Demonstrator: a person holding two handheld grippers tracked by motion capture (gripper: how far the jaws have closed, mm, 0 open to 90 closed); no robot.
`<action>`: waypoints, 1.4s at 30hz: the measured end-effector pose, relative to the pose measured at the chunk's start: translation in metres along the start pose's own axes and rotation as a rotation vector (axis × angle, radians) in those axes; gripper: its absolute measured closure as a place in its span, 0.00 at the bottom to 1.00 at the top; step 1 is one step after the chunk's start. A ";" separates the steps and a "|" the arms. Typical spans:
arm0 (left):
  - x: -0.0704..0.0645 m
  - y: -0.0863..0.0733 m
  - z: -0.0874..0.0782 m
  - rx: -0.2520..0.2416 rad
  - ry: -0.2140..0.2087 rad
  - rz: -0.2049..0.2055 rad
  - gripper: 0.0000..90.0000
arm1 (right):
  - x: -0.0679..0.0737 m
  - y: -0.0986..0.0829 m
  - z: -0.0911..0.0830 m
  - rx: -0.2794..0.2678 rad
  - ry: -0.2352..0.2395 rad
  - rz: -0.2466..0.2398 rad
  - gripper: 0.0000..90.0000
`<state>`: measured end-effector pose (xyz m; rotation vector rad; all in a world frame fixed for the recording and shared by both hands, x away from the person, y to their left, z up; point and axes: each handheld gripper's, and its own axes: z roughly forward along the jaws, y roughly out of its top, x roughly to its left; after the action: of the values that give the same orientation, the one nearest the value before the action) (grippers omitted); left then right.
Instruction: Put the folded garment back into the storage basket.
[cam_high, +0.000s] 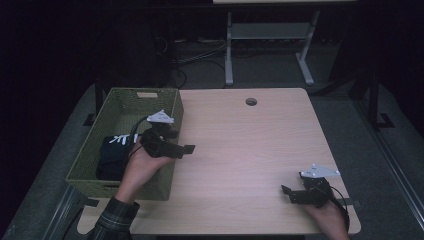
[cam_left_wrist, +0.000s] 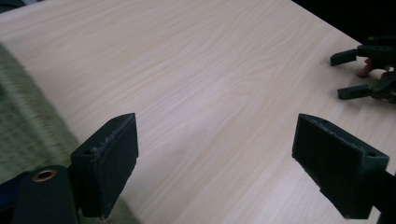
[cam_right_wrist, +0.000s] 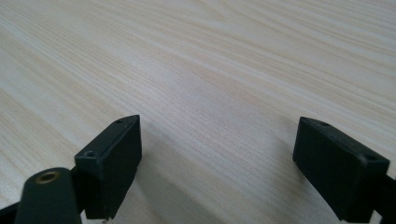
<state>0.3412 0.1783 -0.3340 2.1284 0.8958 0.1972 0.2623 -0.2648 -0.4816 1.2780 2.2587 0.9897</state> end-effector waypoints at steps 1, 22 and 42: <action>-0.003 0.000 0.003 0.004 -0.006 0.006 0.16 | 0.000 0.000 0.000 0.001 0.000 0.000 0.17; -0.056 -0.018 0.075 0.061 0.003 0.124 0.16 | 0.000 0.000 0.000 0.001 0.000 -0.001 0.17; -0.052 -0.072 0.129 0.076 0.029 0.194 0.16 | 0.000 0.000 0.000 0.000 0.000 0.001 0.17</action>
<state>0.3183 0.0950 -0.4644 2.2889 0.7232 0.2971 0.2624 -0.2646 -0.4817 1.2798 2.2582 0.9894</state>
